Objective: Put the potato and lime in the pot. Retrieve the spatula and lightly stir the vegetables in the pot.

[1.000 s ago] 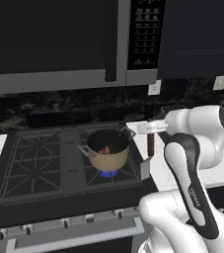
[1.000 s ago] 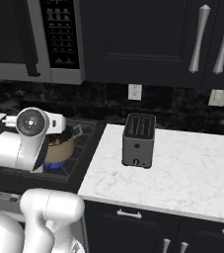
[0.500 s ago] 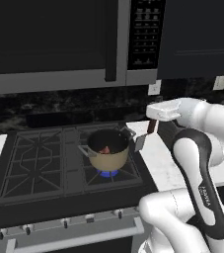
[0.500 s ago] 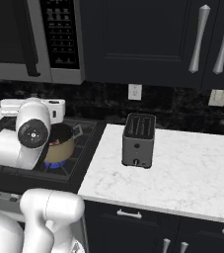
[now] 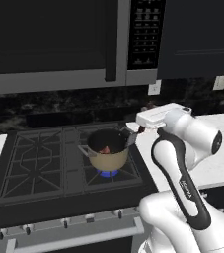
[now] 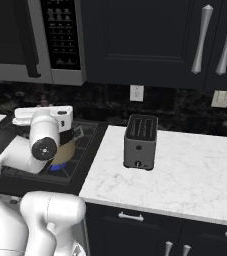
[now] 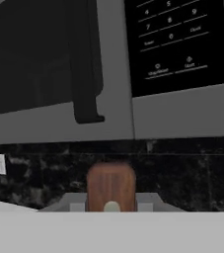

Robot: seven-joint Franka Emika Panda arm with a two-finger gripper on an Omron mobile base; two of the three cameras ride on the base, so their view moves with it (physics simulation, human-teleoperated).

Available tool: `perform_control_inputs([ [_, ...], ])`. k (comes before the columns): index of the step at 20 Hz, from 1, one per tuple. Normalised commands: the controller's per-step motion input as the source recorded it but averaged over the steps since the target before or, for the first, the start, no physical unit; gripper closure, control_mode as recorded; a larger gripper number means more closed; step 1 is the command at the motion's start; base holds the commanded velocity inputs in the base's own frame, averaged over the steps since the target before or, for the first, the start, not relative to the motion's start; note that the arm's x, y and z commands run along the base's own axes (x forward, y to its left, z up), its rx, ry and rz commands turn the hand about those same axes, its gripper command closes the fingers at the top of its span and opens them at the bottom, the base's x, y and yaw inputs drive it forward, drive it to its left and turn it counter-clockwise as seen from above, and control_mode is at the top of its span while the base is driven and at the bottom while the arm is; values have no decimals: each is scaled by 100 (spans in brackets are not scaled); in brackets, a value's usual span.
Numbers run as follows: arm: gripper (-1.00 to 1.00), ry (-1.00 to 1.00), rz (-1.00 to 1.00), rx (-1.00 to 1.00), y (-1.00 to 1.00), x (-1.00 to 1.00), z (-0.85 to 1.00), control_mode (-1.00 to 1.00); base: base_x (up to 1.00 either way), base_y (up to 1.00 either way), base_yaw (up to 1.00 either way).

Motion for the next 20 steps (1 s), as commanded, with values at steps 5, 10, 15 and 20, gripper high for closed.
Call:
perform_control_inputs([
  [5, 100, 0, -4, 4, 49, 52, -25, -100, 0, 0, 0],
  [10, 100, 0, -5, 2, 41, 53, -36, -100, 0, 0, 0],
  [15, 100, 2, -8, 0, 6, 33, -39, -100, 0, 0, 0],
  [20, 100, 6, -10, 0, 0, 30, -22, -100, 0, 0, 0],
])
